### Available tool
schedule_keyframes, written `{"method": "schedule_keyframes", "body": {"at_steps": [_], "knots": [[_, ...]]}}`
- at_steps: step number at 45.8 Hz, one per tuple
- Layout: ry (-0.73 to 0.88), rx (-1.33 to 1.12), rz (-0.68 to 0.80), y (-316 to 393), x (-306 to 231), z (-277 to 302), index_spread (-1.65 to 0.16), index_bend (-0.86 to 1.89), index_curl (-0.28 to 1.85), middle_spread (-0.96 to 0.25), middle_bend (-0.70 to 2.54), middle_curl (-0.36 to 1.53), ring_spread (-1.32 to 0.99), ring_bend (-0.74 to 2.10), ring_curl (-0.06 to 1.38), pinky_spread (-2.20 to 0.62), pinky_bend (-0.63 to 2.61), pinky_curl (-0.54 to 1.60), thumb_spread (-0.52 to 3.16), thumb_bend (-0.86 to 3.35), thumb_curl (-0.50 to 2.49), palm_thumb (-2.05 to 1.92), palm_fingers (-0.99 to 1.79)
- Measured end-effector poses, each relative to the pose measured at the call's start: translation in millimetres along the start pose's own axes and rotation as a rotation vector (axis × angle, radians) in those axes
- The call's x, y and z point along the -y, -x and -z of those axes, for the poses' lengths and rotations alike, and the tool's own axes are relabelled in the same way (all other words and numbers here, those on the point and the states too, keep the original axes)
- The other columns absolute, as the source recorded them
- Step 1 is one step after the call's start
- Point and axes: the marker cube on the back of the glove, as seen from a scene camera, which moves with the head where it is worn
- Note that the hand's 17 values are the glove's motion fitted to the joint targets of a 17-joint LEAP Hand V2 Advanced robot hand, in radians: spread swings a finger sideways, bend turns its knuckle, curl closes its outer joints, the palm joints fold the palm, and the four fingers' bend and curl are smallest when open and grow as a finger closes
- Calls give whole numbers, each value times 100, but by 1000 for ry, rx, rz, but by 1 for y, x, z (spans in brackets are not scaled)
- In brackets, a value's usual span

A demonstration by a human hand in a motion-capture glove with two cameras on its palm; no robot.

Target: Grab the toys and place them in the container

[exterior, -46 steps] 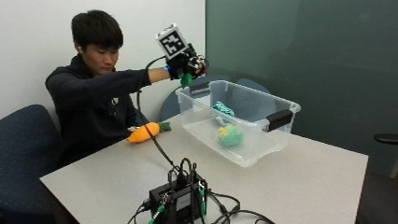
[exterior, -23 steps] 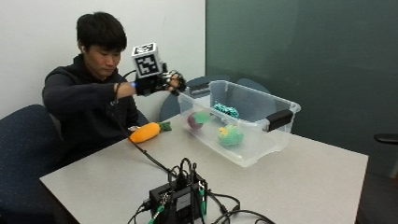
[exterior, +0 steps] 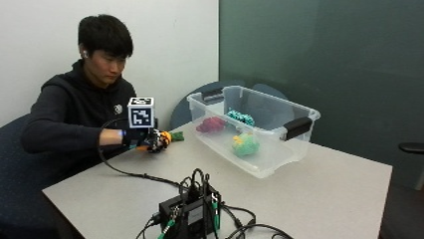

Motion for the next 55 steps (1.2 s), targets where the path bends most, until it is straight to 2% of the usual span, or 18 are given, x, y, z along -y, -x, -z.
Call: {"method": "schedule_keyframes", "body": {"at_steps": [5, 9, 13, 19, 25, 30, 32, 33, 34, 35, 36, 40, 44, 49, 55], "knots": [[-102, 45, 45, -1, 9, 9, -13, 15, 20, -18, 80, 62, -29, 137, 46, -34, 119, 44, 150, 16, 38, 34, 103], [-178, 134, 28, -7, 20, 41, -13, 18, 23, -20, 87, 67, -29, 142, 50, -37, 124, 49, 148, 23, 44, 49, 109], [-291, 182, -24, -23, 38, 100, -13, 19, 25, -21, 93, 71, -29, 145, 53, -38, 127, 52, 139, 23, 49, 56, 109], [-490, 250, 26, -24, 89, 214, -13, 21, 28, -22, 98, 75, -30, 147, 55, -40, 128, 56, 131, 22, 54, 60, 108], [-501, 365, -159, -62, 166, 287, -13, 21, 30, -24, 99, 77, -30, 148, 56, -41, 128, 58, 125, 18, 57, 60, 106], [-371, 331, -373, -74, 228, 281, -14, 18, 32, -24, 95, 78, -29, 147, 56, -41, 127, 58, 123, 14, 57, 57, 100], [-285, 263, -391, -62, 243, 263, -14, 15, 31, -24, 90, 76, -29, 142, 54, -40, 125, 57, 127, 11, 54, 51, 90], [-254, 239, -382, -55, 247, 255, -14, 11, 30, -23, 84, 74, -29, 138, 54, -40, 122, 57, 129, 7, 52, 44, 73], [-239, 234, -368, -53, 249, 249, -12, 8, 31, -22, 72, 71, -29, 132, 53, -39, 122, 58, 129, 2, 49, 36, 38], [-239, 240, -351, -53, 250, 244, -11, 18, 36, -19, 61, 70, -28, 120, 53, -35, 117, 59, 128, -3, 46, 27, -3], [-250, 242, -327, -50, 249, 240, -11, 23, 40, -17, 57, 69, -27, 117, 55, -32, 118, 63, 127, -5, 45, 23, -12], [-309, 194, -244, -33, 240, 225, -10, 19, 35, -13, 49, 61, -25, 97, 42, -24, 109, 50, 126, -5, 41, 14, -8], [-343, 205, -260, -51, 219, 226, -11, 21, 36, -12, 47, 59, -24, 88, 34, -19, 104, 43, 128, -4, 39, 10, 0], [-368, 318, -347, -118, 181, 245, -12, 21, 36, -11, 46, 57, -23, 85, 32, -16, 99, 40, 129, -2, 37, 8, 7], [-376, 255, -313, -120, 135, 235, -13, 22, 38, -11, 47, 56, -23, 85, 31, -13, 94, 37, 131, -1, 36, 8, 13]]}}
